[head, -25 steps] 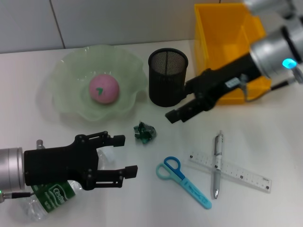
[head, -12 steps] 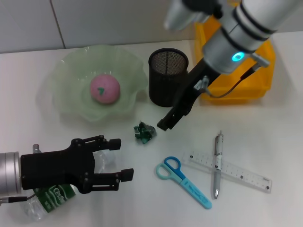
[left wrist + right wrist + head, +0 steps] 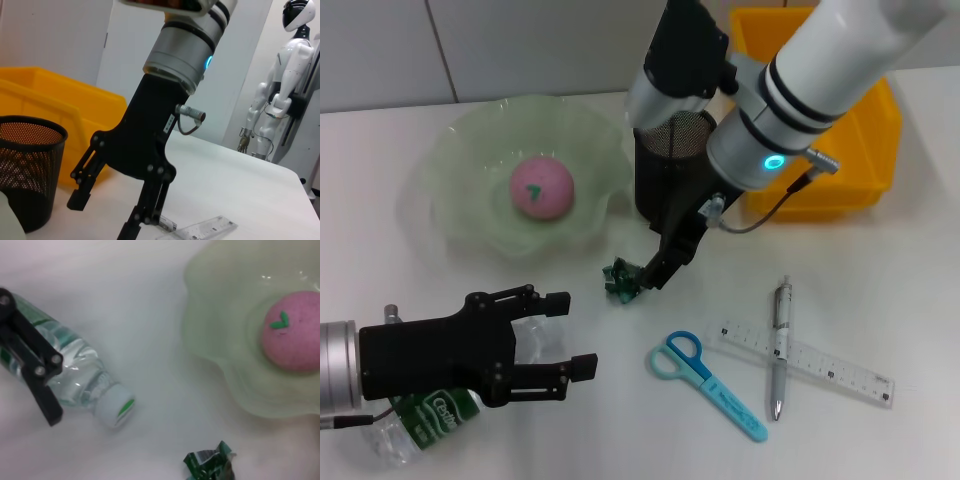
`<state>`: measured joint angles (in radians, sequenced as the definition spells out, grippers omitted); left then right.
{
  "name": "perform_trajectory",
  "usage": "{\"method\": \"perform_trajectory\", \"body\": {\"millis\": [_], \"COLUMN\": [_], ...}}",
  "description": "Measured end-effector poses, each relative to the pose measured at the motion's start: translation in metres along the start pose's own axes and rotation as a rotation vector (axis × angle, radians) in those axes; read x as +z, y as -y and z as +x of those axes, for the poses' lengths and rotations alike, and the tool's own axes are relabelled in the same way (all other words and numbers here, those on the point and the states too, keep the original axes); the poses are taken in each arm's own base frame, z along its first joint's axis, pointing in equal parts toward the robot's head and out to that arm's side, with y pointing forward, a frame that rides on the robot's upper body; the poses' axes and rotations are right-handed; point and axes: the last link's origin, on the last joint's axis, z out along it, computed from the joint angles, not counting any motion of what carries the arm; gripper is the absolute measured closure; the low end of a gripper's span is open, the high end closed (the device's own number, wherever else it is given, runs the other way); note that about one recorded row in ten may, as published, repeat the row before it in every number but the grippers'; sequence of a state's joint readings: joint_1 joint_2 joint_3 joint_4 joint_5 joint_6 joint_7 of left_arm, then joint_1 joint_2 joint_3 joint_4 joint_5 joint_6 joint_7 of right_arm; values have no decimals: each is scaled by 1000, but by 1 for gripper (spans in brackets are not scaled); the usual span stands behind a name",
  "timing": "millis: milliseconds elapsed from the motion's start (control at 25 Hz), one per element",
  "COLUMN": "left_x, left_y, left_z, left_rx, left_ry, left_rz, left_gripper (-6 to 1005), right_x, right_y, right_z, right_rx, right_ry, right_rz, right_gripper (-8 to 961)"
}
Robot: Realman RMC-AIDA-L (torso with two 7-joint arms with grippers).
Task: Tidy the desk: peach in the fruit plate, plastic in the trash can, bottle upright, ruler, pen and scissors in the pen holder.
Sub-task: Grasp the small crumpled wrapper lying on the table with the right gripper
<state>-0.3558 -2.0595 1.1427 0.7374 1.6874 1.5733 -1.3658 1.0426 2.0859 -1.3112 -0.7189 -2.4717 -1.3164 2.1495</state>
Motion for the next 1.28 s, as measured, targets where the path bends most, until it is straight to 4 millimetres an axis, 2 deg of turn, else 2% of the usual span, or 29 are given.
{"method": "perform_trajectory", "body": {"millis": [440, 1040, 1280], "left_x": [-4, -5, -6], "left_y": [1, -1, -2], "left_z": [-2, -5, -7], "left_rx": [-9, -23, -27], "left_ry": [19, 31, 31], "left_rz": [1, -5, -7], "left_gripper": [140, 140, 140], "right_x": [19, 33, 40], "right_y": [-4, -5, -6], "right_z": [5, 7, 8], "right_rx": [-2, -26, -25], "right_ry": [35, 69, 74], "right_rz": [-26, -18, -6], "right_gripper": [163, 164, 307]}}
